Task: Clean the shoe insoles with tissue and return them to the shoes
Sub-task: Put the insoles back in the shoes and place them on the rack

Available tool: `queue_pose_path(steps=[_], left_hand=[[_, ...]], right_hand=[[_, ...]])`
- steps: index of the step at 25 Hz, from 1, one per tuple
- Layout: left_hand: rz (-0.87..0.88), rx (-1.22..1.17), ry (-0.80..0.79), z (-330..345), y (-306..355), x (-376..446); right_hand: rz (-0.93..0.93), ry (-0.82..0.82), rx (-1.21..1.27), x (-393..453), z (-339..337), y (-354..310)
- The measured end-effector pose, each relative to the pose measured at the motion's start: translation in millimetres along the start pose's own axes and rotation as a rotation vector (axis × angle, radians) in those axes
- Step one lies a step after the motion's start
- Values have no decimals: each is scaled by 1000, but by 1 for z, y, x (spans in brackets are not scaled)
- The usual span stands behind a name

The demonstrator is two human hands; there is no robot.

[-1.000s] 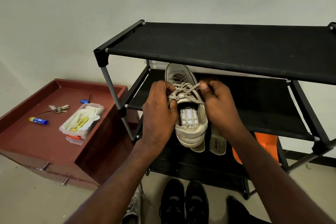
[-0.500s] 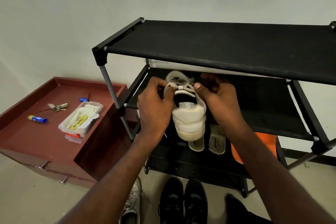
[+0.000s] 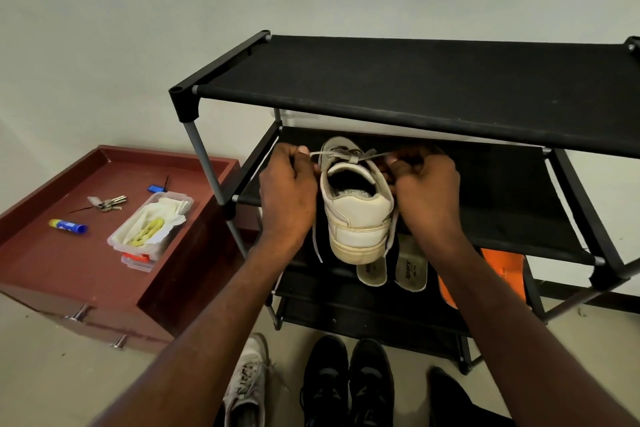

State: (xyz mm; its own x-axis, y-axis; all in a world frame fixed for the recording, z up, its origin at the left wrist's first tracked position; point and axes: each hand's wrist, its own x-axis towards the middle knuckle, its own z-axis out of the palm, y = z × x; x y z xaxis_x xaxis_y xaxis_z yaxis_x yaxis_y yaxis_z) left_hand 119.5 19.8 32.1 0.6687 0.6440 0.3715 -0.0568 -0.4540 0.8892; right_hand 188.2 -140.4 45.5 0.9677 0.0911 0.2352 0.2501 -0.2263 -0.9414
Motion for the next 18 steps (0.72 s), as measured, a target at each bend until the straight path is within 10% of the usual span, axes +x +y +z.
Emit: queue_pose_path(steps=[7, 13, 18], left_hand=[[-491, -507, 117, -7, 4, 12], [16, -12, -83, -10, -6, 8], [-13, -77, -285, -5, -6, 13]], right_hand=[[249, -58, 503, 3, 2, -2], [47, -57, 168, 7, 2, 3], [-36, -105, 25, 1, 2, 0]])
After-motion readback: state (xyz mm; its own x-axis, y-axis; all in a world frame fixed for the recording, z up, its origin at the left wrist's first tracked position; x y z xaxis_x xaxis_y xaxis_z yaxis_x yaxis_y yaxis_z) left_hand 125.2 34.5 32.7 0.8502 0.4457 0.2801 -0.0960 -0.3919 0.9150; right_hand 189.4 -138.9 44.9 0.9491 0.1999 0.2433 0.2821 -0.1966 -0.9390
